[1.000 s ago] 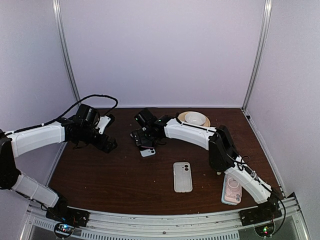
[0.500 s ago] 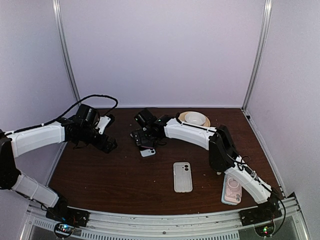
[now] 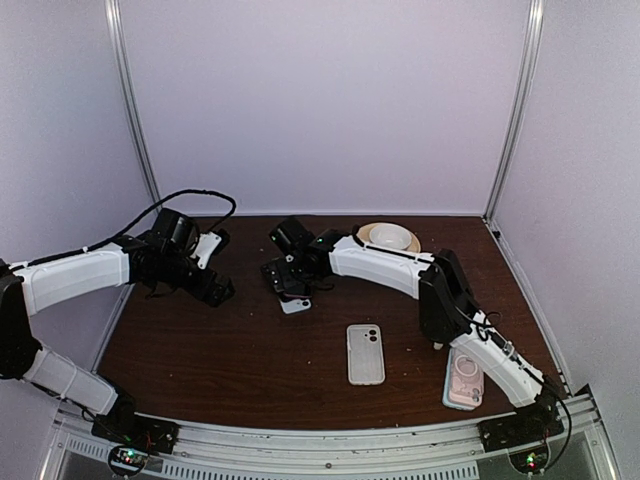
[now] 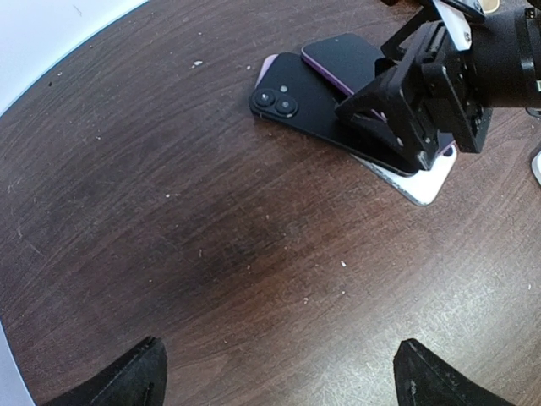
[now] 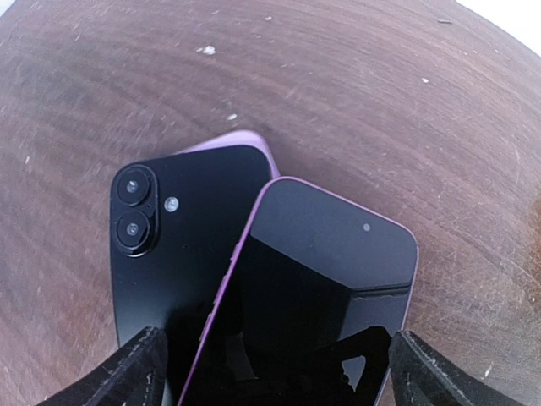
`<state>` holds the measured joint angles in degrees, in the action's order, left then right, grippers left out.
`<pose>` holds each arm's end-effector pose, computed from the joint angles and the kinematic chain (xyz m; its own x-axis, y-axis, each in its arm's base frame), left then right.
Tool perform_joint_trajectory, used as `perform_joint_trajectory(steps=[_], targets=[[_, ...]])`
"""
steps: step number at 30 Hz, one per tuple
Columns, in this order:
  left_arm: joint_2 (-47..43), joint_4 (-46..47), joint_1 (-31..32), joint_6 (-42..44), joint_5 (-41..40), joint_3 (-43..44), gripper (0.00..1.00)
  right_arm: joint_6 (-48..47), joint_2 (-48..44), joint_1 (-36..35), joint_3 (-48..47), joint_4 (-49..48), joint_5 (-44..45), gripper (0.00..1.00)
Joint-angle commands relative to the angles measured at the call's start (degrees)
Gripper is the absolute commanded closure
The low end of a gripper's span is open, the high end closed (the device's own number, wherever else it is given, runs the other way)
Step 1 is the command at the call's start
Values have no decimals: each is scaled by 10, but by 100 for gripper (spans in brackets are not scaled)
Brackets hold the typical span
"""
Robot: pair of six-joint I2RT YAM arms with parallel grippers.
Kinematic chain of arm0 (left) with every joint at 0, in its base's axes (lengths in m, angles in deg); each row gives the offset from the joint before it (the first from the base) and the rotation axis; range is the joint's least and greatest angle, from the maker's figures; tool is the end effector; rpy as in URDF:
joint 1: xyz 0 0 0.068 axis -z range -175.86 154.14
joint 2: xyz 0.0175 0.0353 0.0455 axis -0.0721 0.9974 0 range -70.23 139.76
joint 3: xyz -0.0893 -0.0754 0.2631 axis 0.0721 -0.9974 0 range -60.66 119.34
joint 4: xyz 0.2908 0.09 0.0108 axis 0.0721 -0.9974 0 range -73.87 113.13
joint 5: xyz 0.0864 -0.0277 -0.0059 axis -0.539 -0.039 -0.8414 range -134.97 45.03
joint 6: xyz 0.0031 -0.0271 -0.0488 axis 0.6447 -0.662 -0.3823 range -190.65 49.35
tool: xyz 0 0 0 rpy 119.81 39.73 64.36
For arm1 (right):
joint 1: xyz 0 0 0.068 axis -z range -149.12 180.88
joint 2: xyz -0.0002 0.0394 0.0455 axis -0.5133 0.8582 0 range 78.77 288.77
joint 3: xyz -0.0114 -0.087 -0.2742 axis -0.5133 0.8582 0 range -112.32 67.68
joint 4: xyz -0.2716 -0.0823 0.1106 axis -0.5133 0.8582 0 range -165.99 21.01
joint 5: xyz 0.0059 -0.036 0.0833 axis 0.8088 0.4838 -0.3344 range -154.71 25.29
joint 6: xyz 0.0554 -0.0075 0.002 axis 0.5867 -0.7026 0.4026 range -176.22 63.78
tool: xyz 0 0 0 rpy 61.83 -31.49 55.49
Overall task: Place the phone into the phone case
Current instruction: Adjust the phone.
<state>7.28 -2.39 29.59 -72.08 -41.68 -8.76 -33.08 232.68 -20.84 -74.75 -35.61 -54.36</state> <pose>0.2865 -0.1386 0.2273 -0.7145 0.3124 -0.6260 0.4438 0.8941 -0.0604 0.4000 0.4958 0.1493 -0.7244 -0.2940 -0.6235 -0.4554 0.8831 0.1128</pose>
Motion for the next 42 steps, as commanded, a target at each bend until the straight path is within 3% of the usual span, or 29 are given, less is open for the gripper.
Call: perform_joint_trajectory(steps=[1, 10, 17, 20, 29, 37, 42], targets=[[-14, 3, -4, 0, 5, 13, 2, -52, -42, -13, 72, 17, -49, 9], [-18, 2, -4, 2, 6, 13, 3, -105, -121, -30, 212, 20, -52, 12], [-19, 2, -4, 1, 7, 12, 2, -124, -163, -43, 260, 18, -47, 5], [-20, 2, -4, 2, 7, 12, 2, -112, -169, -42, 250, 23, -47, 1], [-21, 1, -4, 1, 11, 12, 3, 15, -194, -19, 226, 8, -50, 1], [-18, 1, -4, 0, 19, 12, 2, 121, -119, -18, 130, 72, 46, 0], [-13, 0, -4, -1, 21, 12, 2, 154, -95, -20, 105, 63, 44, 1]])
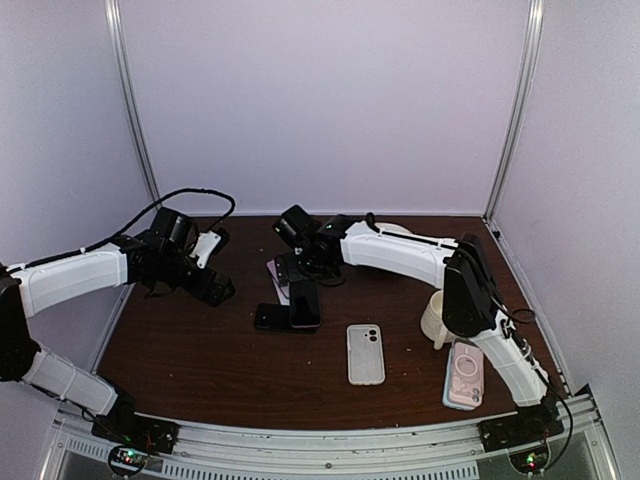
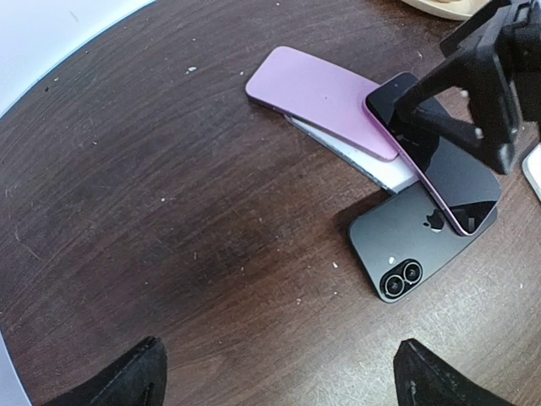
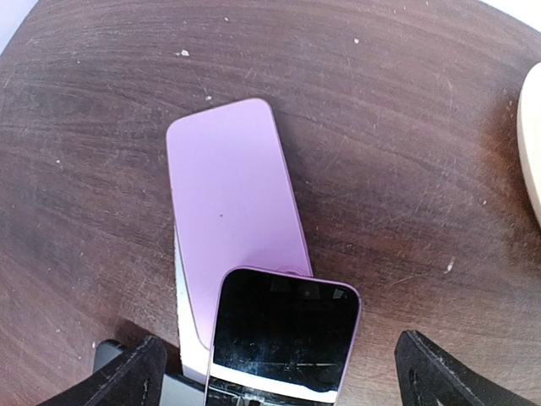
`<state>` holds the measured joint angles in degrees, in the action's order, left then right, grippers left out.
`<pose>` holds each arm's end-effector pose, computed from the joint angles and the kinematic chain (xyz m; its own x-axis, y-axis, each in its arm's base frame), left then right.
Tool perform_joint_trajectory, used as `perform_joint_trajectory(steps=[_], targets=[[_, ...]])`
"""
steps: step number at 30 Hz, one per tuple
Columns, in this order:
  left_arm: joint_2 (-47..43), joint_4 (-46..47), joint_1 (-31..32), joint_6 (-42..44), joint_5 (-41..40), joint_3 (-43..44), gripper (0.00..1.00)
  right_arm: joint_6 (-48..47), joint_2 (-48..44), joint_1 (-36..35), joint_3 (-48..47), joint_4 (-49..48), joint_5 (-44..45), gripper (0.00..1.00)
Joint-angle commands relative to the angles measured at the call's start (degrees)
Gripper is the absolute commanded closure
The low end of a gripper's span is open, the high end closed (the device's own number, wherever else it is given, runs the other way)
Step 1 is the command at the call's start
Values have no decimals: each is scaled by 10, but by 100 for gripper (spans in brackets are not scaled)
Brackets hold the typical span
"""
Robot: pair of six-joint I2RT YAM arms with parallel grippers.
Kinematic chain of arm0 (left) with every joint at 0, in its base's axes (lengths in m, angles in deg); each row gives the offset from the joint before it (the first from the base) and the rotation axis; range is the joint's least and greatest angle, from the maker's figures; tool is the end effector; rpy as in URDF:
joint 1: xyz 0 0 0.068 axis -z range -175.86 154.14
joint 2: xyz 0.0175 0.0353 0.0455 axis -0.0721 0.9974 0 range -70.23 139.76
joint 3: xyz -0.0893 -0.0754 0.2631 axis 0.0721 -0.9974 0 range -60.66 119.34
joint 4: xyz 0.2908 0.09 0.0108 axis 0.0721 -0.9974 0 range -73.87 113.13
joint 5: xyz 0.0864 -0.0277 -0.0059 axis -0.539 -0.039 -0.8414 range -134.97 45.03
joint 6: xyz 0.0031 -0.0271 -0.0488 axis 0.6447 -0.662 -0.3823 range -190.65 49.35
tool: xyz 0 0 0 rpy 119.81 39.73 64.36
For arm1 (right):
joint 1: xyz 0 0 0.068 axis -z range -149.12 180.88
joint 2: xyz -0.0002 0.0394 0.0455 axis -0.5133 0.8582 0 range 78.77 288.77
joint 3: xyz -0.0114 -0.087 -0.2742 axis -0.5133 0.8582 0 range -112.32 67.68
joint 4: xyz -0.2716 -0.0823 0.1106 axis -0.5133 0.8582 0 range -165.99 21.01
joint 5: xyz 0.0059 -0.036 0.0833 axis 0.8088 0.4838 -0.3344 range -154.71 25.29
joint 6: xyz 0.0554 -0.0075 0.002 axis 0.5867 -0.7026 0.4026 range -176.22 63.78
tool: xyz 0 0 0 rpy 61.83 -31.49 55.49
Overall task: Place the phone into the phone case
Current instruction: Adjust the phone.
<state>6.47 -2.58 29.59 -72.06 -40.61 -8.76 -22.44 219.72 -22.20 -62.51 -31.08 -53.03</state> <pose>0.2844 -0.1385 0.2313 -0.7084 0.3100 -0.6341 0.4548 0.8875 -0.0743 0.3648 0.4725 0.2020 -0.8094 -0.1709 -0.5618 -0.3180 0.9319 0.1747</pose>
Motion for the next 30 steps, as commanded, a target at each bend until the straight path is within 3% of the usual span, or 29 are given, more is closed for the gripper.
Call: perform_joint_trajectory(steps=[1, 10, 20, 30], targets=[[-4, 2, -4, -1, 12, 12, 2, 47, 39, -8, -22, 25, 40, 0], [-1, -1, -4, -1, 18, 13, 3, 48, 76, -15, -34, 60, 49, 2], [-6, -1, -4, -2, 18, 14, 2, 29, 42, -23, -16, 48, 55, 30], [-16, -1, -4, -3, 21, 13, 2, 15, -50, -26, 77, -35, 49, 43]])
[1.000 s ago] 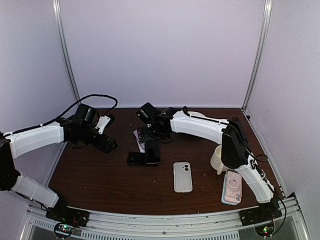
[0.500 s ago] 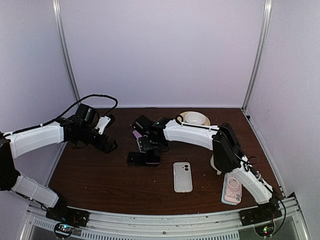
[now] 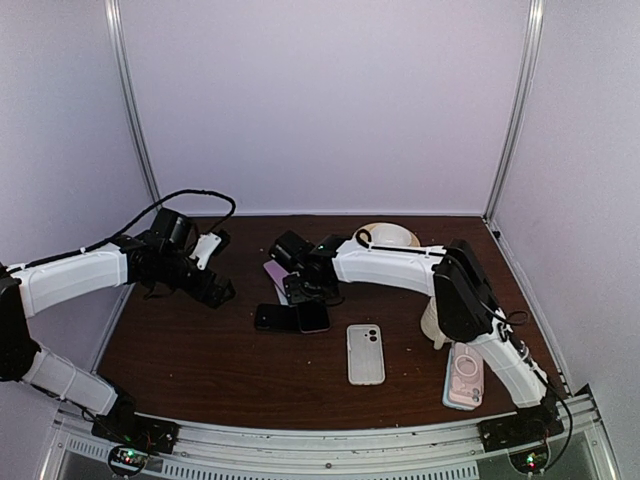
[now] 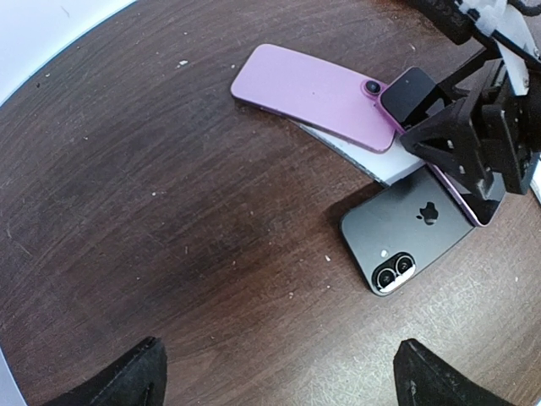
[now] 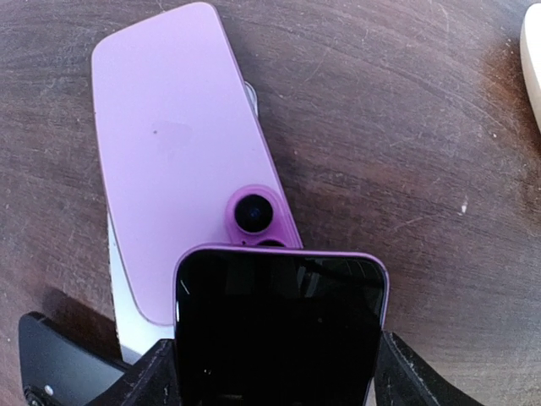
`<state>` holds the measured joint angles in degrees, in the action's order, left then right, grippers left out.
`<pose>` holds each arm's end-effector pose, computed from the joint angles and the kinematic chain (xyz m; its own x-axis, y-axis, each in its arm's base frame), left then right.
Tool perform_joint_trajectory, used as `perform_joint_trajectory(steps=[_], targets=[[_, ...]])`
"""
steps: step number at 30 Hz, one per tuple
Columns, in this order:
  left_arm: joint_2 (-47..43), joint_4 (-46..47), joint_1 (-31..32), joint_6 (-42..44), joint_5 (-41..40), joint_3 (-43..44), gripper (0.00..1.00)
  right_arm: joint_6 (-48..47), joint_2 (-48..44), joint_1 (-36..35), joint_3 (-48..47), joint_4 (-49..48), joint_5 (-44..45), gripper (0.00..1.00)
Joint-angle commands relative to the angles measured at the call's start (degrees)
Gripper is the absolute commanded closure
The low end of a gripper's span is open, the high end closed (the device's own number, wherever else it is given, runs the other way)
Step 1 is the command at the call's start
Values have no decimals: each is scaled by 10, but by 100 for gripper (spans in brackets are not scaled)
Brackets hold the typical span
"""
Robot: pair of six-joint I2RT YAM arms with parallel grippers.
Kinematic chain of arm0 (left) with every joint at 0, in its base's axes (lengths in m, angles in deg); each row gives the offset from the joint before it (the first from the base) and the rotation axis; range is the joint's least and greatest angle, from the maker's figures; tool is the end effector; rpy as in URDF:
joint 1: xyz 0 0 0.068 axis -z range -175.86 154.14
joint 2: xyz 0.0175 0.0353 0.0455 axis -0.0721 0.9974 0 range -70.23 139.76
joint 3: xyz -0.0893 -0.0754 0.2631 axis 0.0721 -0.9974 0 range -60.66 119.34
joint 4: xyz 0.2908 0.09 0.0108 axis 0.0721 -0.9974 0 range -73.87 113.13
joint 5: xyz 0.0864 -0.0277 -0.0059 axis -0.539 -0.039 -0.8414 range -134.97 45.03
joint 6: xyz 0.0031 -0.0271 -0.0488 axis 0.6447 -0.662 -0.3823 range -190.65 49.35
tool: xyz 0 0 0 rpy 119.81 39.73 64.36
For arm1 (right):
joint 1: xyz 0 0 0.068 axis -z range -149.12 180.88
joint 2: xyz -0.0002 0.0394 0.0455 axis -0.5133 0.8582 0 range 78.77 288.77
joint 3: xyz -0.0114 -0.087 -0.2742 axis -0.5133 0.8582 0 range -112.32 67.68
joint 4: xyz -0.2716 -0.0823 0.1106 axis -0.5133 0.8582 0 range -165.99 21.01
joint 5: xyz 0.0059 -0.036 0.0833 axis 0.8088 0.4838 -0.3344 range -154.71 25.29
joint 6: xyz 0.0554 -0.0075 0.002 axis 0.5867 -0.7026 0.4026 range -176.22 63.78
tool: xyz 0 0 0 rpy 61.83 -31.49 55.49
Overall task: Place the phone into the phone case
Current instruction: Adjust the phone, then install the phone into the phone case.
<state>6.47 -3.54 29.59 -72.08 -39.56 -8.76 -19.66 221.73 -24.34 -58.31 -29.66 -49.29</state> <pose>0.2827 -0.1384 0.2302 -0.7183 0.3143 -0.6207 0.4631 0.8818 -0.0893 0.3442 0.4776 0.1551 -0.8403 -0.2034 -0.5025 -0.2777 0.9576 0.0769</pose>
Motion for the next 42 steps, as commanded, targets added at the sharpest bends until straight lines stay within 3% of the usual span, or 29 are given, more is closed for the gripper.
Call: perform_joint_trajectory(steps=[1, 9, 18, 23, 27, 31, 42], targets=[[-19, 9, -4, -2, 10, 12, 3, -17, -82, -6, 51, -64, 12, 45], [-41, 15, -4, -5, 21, 9, 2, -94, -197, -14, 195, -201, -2, 58], [-86, 19, -3, -10, 24, 2, 2, -81, -301, -16, 307, -227, 25, 64], [-93, -19, 19, -8, 93, 31, 3, -57, -370, -40, 365, -202, 79, 66], [-74, -57, 77, -17, 126, 68, 3, -21, -411, -77, 404, -135, 133, 67], [-82, -35, 152, -33, 146, 60, 3, 48, -455, -106, 467, -101, 154, 68], [-84, 47, 348, -167, -6, -32, 6, 170, -473, -158, 567, -112, 220, 78]])
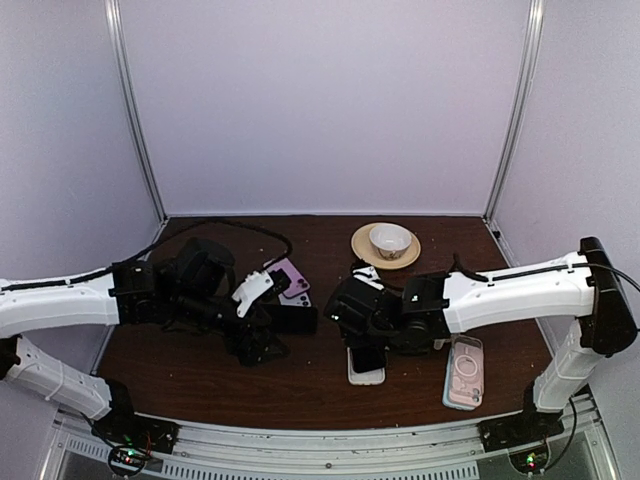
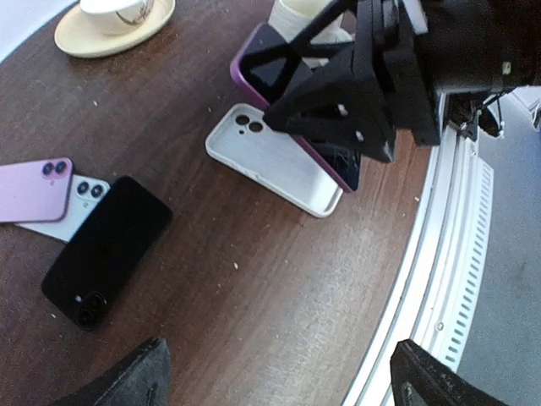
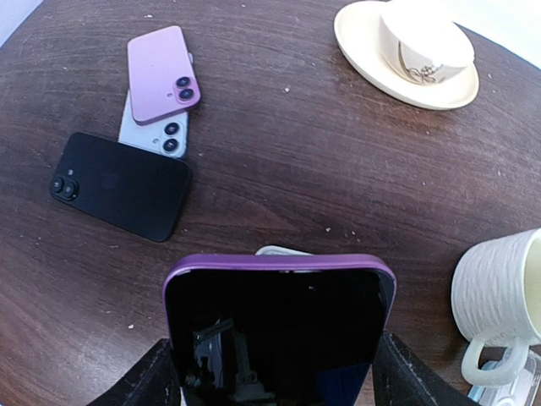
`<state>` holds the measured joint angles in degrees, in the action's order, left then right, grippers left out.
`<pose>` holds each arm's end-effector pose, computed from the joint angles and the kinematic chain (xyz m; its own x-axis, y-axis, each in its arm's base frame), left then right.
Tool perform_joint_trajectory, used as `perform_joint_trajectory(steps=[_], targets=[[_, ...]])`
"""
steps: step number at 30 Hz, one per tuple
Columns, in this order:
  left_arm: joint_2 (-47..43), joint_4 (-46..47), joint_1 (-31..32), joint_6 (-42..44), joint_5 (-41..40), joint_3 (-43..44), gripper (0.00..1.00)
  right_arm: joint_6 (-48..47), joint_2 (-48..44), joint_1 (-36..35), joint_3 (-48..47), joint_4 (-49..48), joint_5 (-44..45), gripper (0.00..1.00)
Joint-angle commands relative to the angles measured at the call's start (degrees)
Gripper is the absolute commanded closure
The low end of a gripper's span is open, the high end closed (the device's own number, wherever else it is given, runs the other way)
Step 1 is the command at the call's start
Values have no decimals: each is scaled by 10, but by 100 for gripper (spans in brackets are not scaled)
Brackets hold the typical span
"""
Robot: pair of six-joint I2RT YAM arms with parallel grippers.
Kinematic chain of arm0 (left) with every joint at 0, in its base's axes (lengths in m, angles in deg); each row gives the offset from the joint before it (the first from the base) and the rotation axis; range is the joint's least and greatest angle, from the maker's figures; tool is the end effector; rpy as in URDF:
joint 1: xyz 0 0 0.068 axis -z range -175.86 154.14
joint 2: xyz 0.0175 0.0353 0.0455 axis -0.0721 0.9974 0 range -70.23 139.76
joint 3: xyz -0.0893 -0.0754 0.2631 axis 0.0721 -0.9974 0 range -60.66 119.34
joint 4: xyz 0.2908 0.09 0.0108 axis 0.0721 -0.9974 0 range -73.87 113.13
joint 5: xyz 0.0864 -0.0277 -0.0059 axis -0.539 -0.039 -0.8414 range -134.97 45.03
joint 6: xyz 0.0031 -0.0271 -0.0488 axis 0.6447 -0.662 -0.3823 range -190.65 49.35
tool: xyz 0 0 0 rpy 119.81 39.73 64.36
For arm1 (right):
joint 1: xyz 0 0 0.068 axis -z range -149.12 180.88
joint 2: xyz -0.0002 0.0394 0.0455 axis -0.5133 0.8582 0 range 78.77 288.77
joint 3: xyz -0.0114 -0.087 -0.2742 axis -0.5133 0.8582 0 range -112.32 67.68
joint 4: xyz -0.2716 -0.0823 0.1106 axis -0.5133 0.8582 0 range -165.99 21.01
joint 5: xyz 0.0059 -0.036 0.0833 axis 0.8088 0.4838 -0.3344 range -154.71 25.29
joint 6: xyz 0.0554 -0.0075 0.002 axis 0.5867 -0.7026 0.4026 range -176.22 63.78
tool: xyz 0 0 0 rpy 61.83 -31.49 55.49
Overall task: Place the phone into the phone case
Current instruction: Install the phone into the phone case.
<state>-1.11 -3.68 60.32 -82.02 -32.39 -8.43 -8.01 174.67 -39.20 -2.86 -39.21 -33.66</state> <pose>0.1583 -0.2511 0.2705 -0.5542 0.4816 -0.6789 0.8050 0.5175 -0.2901 0.1506 0.3572 0.2267 -0.7400 -0.1673 -0.6515 -0.2575 0.9653 0.0446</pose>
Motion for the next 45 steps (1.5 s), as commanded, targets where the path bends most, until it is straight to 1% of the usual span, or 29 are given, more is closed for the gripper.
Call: perform_joint_trajectory(steps=[1, 5, 8, 10, 12, 15, 18, 20, 23, 27, 28, 29, 32, 35, 38, 40, 41, 43, 44, 45], targets=[[-10, 54, 54, -76, -96, -42, 6, 60, -2, -10, 18, -24, 67, 79], [-2, 85, 91, -116, -172, -67, 6, 50, 3, -10, 29, -57, 66, 81], [12, 132, 95, -167, -201, -93, 7, 85, 13, -9, 21, -36, 69, 88], [13, 187, 95, -180, -199, -115, 7, 112, 13, -10, 19, -20, 77, 90], [10, 256, 95, -160, -201, -147, 6, 102, 13, -9, 20, -30, 85, 90], [19, 389, 95, -102, -217, -197, 4, 79, 26, 0, 11, -42, 72, 91], [48, 508, 94, -53, -206, -233, 4, 89, 42, 13, -15, -10, 51, 95], [86, 613, 95, -28, -181, -266, 6, 82, 48, 14, -24, -7, 43, 96], [155, 750, 96, 1, -155, -301, 7, 85, 61, 14, -54, 34, 48, 100], [238, 993, 98, 32, -151, -372, 8, 79, 68, 14, -53, 36, 38, 100], [274, 1045, 98, 39, -156, -381, 8, 76, 71, 14, -50, 32, 34, 100], [295, 1076, 99, 40, -165, -384, 9, 74, 75, 14, -50, 30, 28, 100], [327, 1077, 116, 48, -192, -371, 12, 77, 94, 14, -67, 58, 18, 100], [331, 1036, 131, 40, -263, -355, 12, 89, 106, 14, -84, 108, 24, 100], [329, 998, 128, 27, -265, -343, 13, 83, 98, 14, -74, 97, 19, 100], [311, 936, 128, 19, -253, -321, 14, 73, 90, 14, -62, 72, 13, 100], [296, 882, 128, 13, -248, -301, 15, 71, 90, 14, -61, 67, 11, 100], [260, 727, 130, 10, -251, -249, 16, 73, 90, 14, -65, 72, 10, 100], [248, 693, 131, 11, -257, -240, 16, 77, 90, 14, -65, 75, 9, 100], [243, 709, 132, 11, -257, -250, 15, 82, 88, 14, -62, 74, 7, 100]])
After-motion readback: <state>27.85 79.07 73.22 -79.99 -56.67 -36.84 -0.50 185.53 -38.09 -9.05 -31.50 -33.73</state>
